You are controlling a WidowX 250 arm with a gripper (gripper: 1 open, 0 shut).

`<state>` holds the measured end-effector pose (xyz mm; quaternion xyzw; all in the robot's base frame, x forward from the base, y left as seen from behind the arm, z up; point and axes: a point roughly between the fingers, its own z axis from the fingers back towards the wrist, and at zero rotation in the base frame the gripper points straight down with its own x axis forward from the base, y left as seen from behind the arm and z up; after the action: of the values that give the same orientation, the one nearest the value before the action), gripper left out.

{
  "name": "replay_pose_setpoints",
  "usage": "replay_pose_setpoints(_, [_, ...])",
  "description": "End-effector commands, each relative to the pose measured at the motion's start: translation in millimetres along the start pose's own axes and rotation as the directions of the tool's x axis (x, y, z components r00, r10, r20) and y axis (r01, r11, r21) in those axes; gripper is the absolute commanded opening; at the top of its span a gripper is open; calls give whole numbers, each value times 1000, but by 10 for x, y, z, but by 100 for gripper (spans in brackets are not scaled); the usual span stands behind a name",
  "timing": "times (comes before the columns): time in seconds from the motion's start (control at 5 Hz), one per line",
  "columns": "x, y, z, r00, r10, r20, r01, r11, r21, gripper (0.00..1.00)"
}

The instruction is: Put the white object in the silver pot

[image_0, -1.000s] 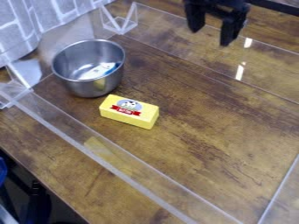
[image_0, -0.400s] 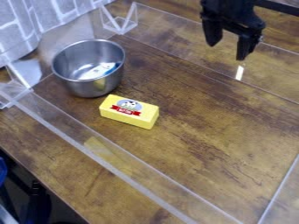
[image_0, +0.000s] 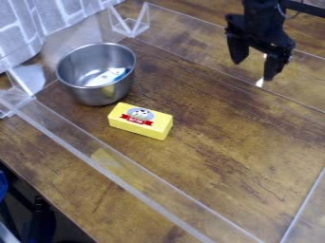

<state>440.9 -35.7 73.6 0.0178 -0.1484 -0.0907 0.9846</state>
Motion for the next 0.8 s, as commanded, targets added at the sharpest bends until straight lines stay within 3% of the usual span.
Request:
replay_pose_setpoints(0.0, [86,-105,74,998,-29,48,29,1000,10,100])
replay_pose_setpoints(0.4, [37,-197,-104,996,-68,51,67,997,23,100])
replay_pose_setpoints(0.6, [47,-173,-52,993,-90,79,87,995,42,100])
